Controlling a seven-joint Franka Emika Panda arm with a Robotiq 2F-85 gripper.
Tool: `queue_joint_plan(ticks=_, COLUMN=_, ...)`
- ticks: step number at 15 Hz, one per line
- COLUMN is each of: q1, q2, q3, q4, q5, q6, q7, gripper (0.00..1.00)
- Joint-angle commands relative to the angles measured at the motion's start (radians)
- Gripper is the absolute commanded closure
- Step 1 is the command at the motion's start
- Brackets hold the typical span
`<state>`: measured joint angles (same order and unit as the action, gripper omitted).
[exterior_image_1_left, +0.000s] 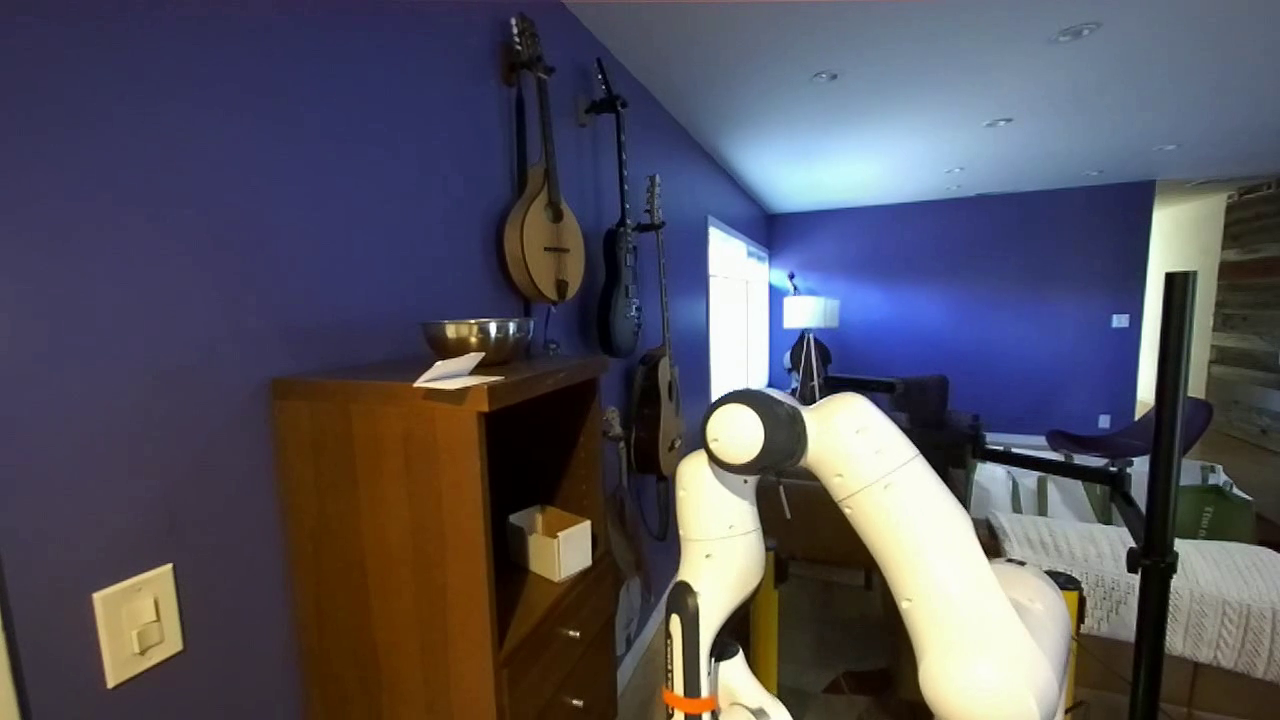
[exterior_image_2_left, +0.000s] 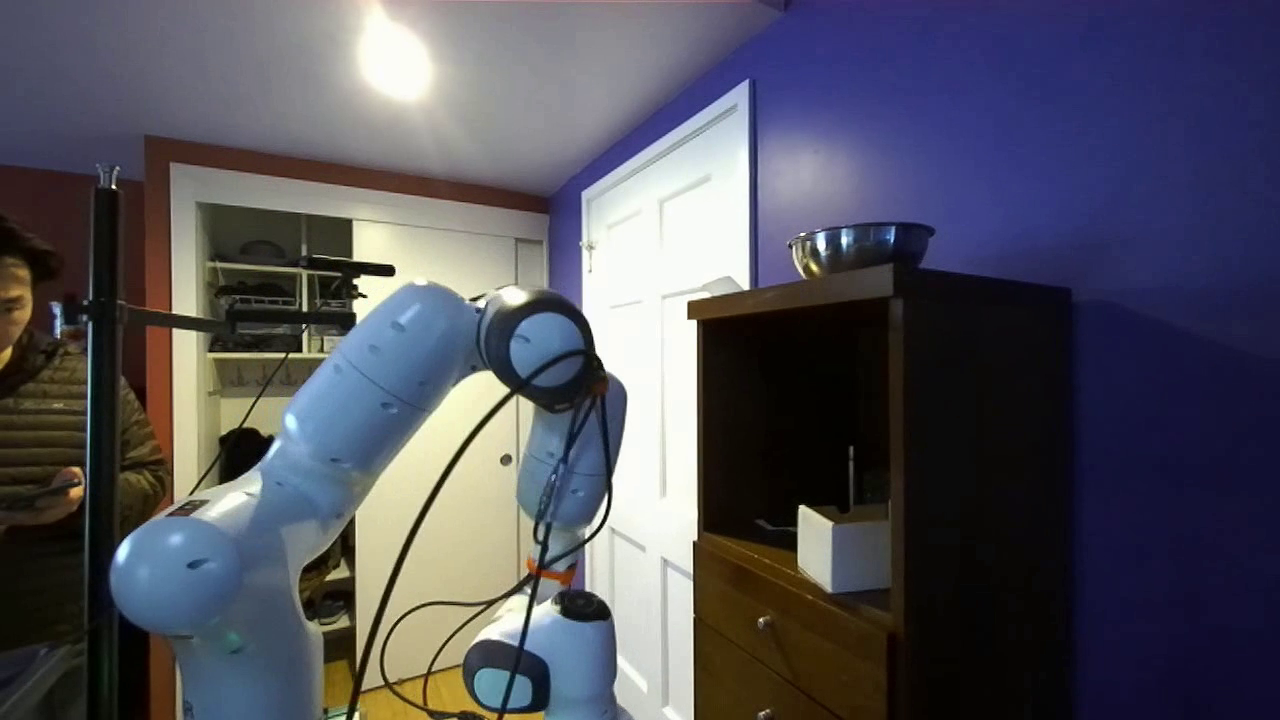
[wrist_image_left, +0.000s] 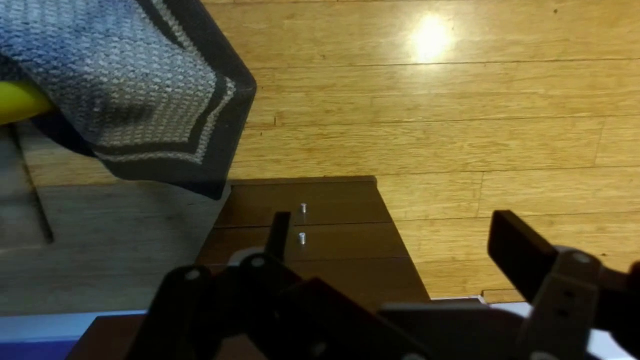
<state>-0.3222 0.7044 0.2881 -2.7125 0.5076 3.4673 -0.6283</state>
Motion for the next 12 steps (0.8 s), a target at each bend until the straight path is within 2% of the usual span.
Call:
queue_joint_plan(ticks=1, q1=0.123, q2=0.193, q3=-0.116, q4=0.078, q5=-0.188, q6=0.191, q7=0.203, gripper=0.0)
queue_joint_plan(ticks=3, q1=0.196, q2=0.27, q3=-0.188, q4=0.138, q5=-0.283, q6=0.209, q7=0.327, gripper=0.0)
queue_joint_plan(ticks=6, q1=0.236, q2=0.323, q3=-0.236, q4=0.213, q5=-0.363, q6=0.171, q7=0.467, gripper=0.0)
queue_joint_plan(ticks=7, q1=0.257, q2=0.273, q3=-0.251, q4=0.148, q5=-0.386, q6=0.174, q7=0.474, gripper=0.0)
queue_joint_plan(ticks=12, q1=0.269, q2=0.309, q3=-0.269, q4=0.224, q5=-0.414, q6=0.189, q7=0.54, gripper=0.0)
